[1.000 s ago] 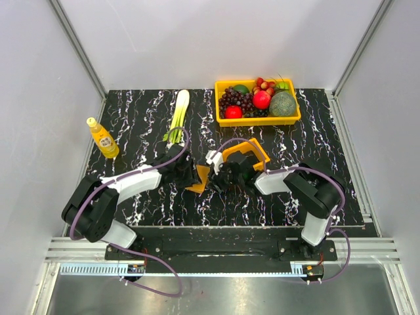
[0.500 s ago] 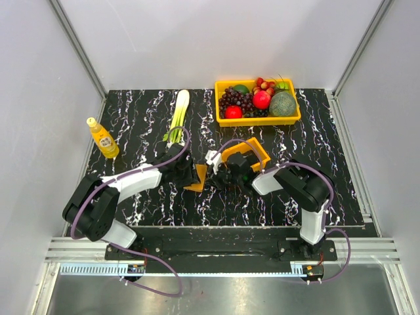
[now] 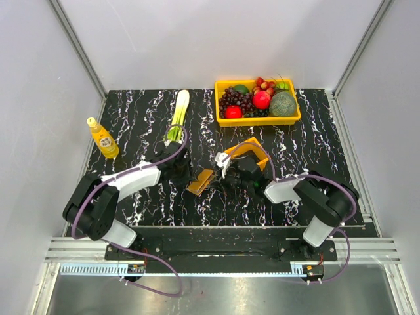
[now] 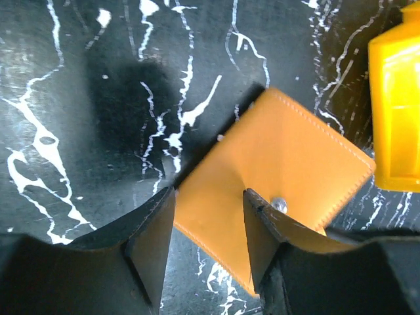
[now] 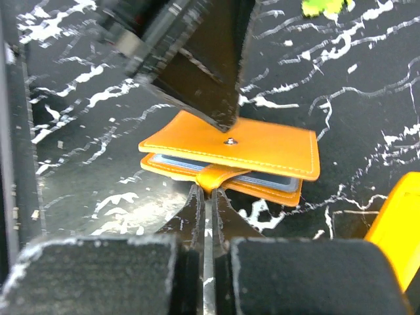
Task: Put the credit cards into the card holder
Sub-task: Close the card holder at the center of the board.
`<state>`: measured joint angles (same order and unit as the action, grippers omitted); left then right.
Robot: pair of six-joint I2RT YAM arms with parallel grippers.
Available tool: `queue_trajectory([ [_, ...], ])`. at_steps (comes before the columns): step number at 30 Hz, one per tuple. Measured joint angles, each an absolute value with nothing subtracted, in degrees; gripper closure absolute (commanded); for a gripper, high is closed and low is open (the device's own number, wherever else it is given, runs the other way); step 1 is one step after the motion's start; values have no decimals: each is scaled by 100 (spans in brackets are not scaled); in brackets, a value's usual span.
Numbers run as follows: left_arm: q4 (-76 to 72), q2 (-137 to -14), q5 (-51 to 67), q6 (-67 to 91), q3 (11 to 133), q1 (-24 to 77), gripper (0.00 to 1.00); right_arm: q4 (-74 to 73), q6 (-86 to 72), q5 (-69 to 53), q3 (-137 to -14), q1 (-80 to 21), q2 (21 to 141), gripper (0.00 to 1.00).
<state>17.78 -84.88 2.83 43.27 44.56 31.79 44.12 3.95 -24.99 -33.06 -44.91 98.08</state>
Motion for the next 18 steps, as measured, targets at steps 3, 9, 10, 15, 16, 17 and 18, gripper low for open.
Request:
queue_trajectory([
  [3,1800,-8552,169,4281,4475,3131,50,4324,244,-2554,-3277,-4591,9507,100],
  [9,1883,-8794,82,4228,4508,3120,53,4681,-132,-2672,-2971,-4775,9085,100],
  [10,1881,-8796,82,4224,4508,3118,53,4764,-191,-2670,-2895,-4777,9059,100],
  [15,1850,-8803,132,4189,4508,3118,55,4943,-379,-2650,-2838,-4779,9080,99],
  [16,1815,-8803,172,4180,4501,3120,57,4998,-403,-2644,-2838,-4779,9098,98],
  [17,1761,-8803,222,4176,4482,3120,58,5085,-438,-2613,-2836,-4779,9126,97],
  [18,1684,-8803,307,4176,4449,3118,58,5221,-467,-2565,-2814,-4786,9168,95],
])
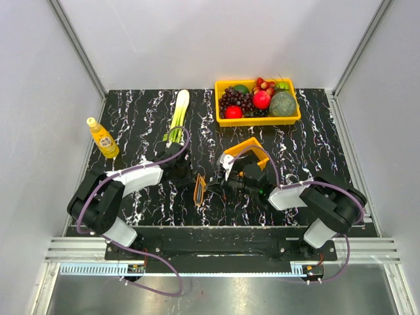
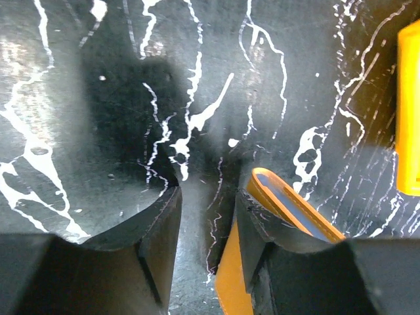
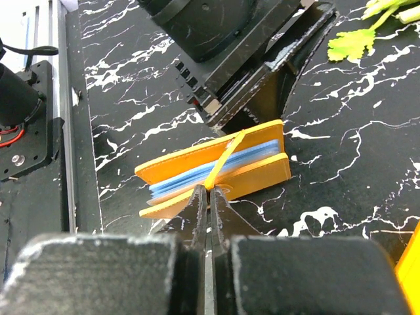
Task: Put the credit cards into the card holder
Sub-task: Close the card holder at the center of the board.
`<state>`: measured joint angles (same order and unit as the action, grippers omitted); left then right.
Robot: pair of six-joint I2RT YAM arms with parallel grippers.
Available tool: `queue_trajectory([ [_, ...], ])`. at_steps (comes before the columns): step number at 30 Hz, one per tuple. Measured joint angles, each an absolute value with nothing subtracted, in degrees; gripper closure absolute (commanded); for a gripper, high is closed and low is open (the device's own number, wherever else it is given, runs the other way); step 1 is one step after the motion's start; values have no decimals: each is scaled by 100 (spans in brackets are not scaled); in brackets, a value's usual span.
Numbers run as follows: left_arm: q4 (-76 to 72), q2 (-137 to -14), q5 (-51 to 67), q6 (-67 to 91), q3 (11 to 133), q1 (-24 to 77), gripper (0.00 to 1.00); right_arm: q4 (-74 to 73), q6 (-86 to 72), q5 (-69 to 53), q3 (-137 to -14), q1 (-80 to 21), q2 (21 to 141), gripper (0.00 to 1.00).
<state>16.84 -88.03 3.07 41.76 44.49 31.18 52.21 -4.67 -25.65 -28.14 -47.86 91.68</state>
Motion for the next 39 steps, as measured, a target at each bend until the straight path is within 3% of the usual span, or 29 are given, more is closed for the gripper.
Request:
queue_trajectory([
  [7,1455,-8707,808,4154,4329,3157,60,5843,-620,-2346,-2624,-4799,9393,84],
  [9,1402,-8707,893,4150,4329,3168,62,6125,-692,-2318,-2567,-4801,9511,70],
  [11,1372,-8707,930,4141,4329,3199,63,6372,-788,-2287,-2499,-4801,9609,64],
  [17,1330,-8707,1015,4106,4329,3339,64,6659,-1037,-1896,-2209,-4814,9603,56],
  [22,1385,-8715,998,4091,4344,3520,65,5771,-989,-1428,-2134,-4816,8755,51],
  [27,1487,-8875,843,4099,4510,3870,67,4379,-930,-1229,-2440,-4816,7675,53],
  [30,1498,-9006,729,4167,4580,4021,68,3350,-1044,-961,-2840,-4825,7371,69],
  [36,1638,-8949,397,4272,4639,4174,61,1586,-1918,-156,-3461,-4834,7203,64],
  [39,1673,-8739,346,4287,4630,4180,63,1033,-2598,67,-3310,-4834,6980,66],
])
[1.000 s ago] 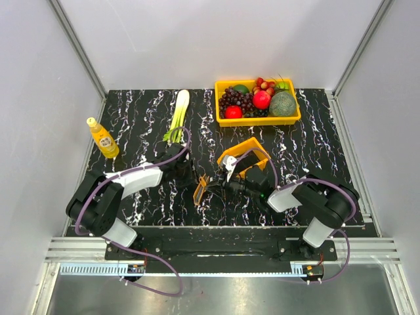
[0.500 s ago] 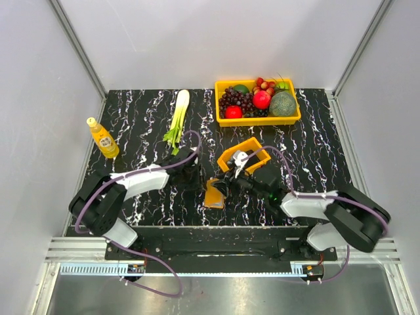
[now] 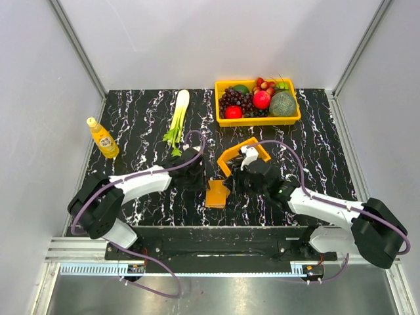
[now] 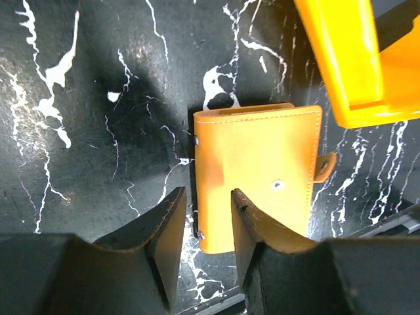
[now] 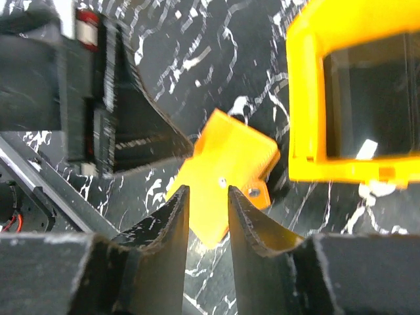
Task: Put the credit cards into the card holder
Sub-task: Close the card holder at the center of the board.
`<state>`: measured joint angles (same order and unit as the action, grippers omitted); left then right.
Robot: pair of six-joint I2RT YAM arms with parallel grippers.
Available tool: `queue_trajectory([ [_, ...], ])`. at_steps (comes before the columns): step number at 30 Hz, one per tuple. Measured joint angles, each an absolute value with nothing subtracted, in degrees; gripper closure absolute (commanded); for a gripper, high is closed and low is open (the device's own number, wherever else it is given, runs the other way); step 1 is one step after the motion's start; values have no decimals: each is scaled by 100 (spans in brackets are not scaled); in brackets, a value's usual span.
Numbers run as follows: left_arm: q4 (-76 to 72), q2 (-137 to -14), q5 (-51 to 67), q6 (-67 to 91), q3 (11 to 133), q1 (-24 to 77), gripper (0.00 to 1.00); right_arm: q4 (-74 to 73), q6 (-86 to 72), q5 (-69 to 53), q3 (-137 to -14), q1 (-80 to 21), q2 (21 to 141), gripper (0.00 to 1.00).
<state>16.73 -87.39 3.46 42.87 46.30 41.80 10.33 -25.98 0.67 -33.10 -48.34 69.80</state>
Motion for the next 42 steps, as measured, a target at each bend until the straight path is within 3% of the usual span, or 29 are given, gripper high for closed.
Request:
queue_trajectory([
  [7,1627,-8663,318,4292,4637,4318,63,36,-3590,45,-3395,-4834,7083,66],
  [26,1424,-8836,-119,4858,4431,4681,66,-2816,-4574,862,-5819,-5186,8829,65],
  [42,1264,-8823,-285,4984,4348,4770,66,-3562,-4654,1382,-6383,-5256,9461,63],
])
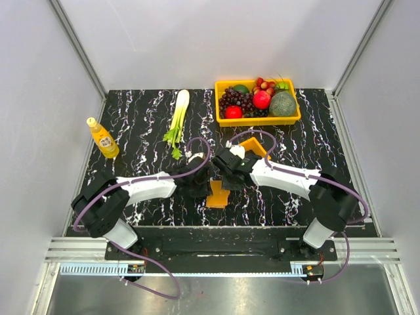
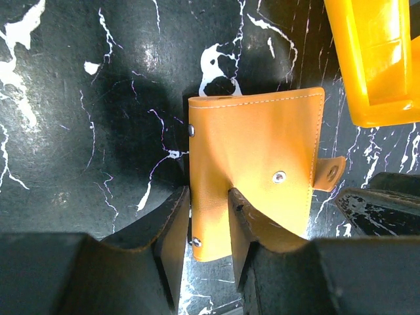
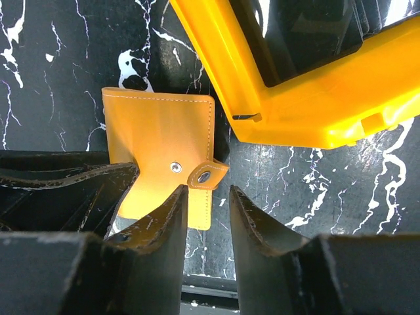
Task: Put the credit cards into the card holder
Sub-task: Close the card holder at the center of the board.
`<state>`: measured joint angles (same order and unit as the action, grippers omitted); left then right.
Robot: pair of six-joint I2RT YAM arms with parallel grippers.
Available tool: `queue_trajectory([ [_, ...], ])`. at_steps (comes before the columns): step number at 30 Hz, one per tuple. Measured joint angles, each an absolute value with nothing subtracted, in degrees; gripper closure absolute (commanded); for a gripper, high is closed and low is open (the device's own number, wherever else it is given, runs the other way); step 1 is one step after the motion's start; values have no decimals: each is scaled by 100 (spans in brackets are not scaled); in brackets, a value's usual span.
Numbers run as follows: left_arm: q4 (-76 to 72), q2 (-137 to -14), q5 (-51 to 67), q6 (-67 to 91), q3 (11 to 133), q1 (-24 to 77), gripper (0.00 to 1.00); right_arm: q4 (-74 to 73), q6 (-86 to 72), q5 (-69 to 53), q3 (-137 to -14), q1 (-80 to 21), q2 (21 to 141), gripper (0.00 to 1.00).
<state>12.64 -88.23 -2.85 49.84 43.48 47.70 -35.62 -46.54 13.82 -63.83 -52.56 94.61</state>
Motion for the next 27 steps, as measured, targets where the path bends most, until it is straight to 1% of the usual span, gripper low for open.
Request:
queue_trajectory([
  [12,965,-8661,-355,5157,4086,4790,66,-3590,-4687,1437,-6632,-5256,9872,63],
  [17,926,-8637,-357,5210,4051,4790,66,-3590,-4727,1455,-6632,-5256,9970,67],
  [22,902,-8630,-360,5229,4034,4790,66,-3592,-4742,1516,-6632,-5256,9970,69],
  [24,899,-8630,-360,5236,4034,4790,66,-3599,-4742,1559,-6635,-5256,9970,76],
  [26,891,-8630,-360,5236,4027,4790,66,-3636,-4746,1570,-6639,-5256,9970,80],
  [27,884,-8628,-360,5238,4021,4790,66,-3640,-4742,1575,-6641,-5256,9970,89],
])
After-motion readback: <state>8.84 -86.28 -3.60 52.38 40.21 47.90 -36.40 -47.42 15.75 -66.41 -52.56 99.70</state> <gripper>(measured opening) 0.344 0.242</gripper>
